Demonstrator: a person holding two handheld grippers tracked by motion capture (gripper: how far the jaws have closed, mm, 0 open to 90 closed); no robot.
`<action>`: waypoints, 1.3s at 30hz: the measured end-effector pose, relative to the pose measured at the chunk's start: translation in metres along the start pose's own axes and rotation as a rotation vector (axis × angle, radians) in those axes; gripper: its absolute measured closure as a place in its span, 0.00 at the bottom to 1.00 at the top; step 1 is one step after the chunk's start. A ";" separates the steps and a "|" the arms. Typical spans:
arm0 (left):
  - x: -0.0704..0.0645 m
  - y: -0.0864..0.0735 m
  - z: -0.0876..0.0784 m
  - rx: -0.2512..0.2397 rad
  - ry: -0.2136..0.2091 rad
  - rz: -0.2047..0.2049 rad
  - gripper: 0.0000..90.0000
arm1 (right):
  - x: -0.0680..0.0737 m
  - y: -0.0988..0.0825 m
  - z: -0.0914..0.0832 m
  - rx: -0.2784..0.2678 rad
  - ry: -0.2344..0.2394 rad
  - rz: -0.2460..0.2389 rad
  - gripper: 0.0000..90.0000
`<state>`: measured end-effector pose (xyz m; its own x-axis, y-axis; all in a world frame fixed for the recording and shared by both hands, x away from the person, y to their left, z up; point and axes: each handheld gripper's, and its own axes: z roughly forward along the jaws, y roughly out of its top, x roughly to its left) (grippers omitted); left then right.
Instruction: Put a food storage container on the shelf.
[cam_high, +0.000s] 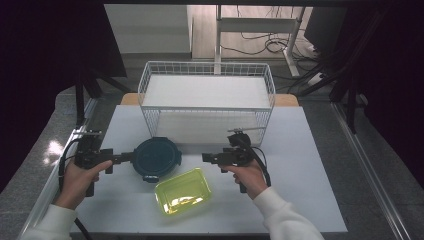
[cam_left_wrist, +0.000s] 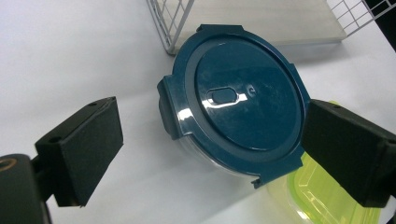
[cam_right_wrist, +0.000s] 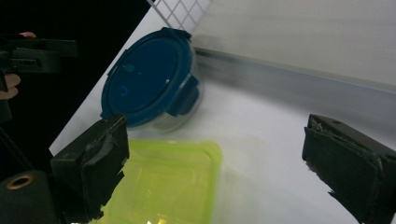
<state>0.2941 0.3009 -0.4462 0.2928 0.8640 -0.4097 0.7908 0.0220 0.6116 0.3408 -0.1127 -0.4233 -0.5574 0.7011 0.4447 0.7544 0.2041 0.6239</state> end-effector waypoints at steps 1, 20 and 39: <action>0.000 0.001 0.002 0.001 -0.001 -0.004 0.06 | 0.002 0.002 0.006 0.006 0.005 0.001 0.08; 0.014 0.006 0.035 0.042 -0.065 -0.052 0.07 | 0.016 0.012 0.090 0.137 0.090 0.075 0.09; 0.027 0.006 0.057 0.087 -0.159 -0.120 0.06 | 0.019 0.019 0.133 0.217 0.117 0.124 0.11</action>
<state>0.3379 0.2955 -0.4923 0.2695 0.7671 -0.5822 0.8665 0.0707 0.4942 0.3906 -0.0044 -0.4880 -0.4832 0.6487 0.5880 0.8688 0.2722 0.4137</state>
